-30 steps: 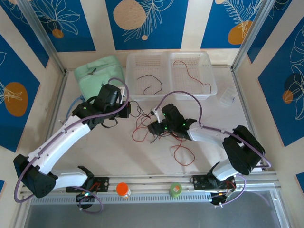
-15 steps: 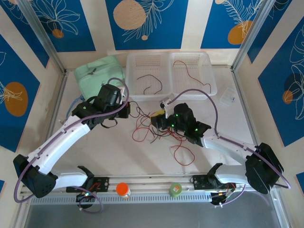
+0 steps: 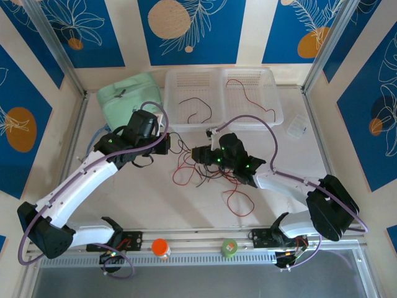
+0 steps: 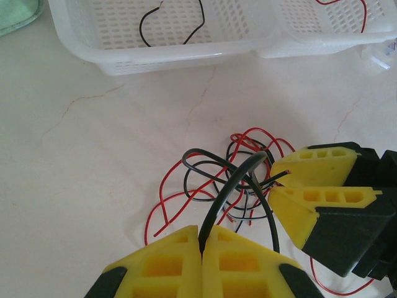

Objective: Untangle the cables

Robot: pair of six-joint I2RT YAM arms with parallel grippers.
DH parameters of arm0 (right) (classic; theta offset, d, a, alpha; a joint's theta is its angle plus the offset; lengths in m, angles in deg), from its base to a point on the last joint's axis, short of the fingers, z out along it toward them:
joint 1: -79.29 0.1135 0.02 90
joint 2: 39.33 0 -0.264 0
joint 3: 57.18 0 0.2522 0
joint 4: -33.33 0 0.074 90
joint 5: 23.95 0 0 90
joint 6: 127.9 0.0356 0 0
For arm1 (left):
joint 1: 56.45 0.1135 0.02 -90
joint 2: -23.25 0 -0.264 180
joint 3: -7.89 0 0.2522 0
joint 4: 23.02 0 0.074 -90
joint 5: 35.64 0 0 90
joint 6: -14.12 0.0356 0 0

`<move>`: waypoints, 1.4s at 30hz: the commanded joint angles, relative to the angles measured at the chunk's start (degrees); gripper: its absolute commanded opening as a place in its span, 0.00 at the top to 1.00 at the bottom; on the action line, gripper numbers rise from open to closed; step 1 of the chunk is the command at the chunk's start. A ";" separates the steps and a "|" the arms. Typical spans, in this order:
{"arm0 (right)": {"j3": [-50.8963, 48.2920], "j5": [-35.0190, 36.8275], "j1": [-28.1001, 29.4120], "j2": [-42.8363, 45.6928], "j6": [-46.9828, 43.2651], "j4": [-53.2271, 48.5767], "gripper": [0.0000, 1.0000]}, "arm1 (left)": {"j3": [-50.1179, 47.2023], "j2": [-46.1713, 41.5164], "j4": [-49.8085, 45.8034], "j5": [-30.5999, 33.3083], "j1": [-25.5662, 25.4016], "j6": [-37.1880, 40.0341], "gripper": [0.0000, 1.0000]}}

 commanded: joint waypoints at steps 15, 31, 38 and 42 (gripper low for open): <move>2.43 4.27 0.74 -5.35 4.51 6.51 0.78 | 0.46 -1.85 0.69 -0.97 -0.35 -0.49 1.00; 9.02 6.43 -1.97 2.48 -2.88 -2.79 1.00 | -2.87 -4.10 1.09 -1.54 -0.38 -0.14 1.00; 21.07 8.26 -10.65 12.61 -14.94 -16.23 1.00 | -10.90 -8.53 5.77 -4.40 -0.36 0.97 1.00; 25.87 3.91 -15.59 13.98 -15.49 -19.31 1.00 | -14.91 -11.18 11.04 -8.11 -0.38 2.12 1.00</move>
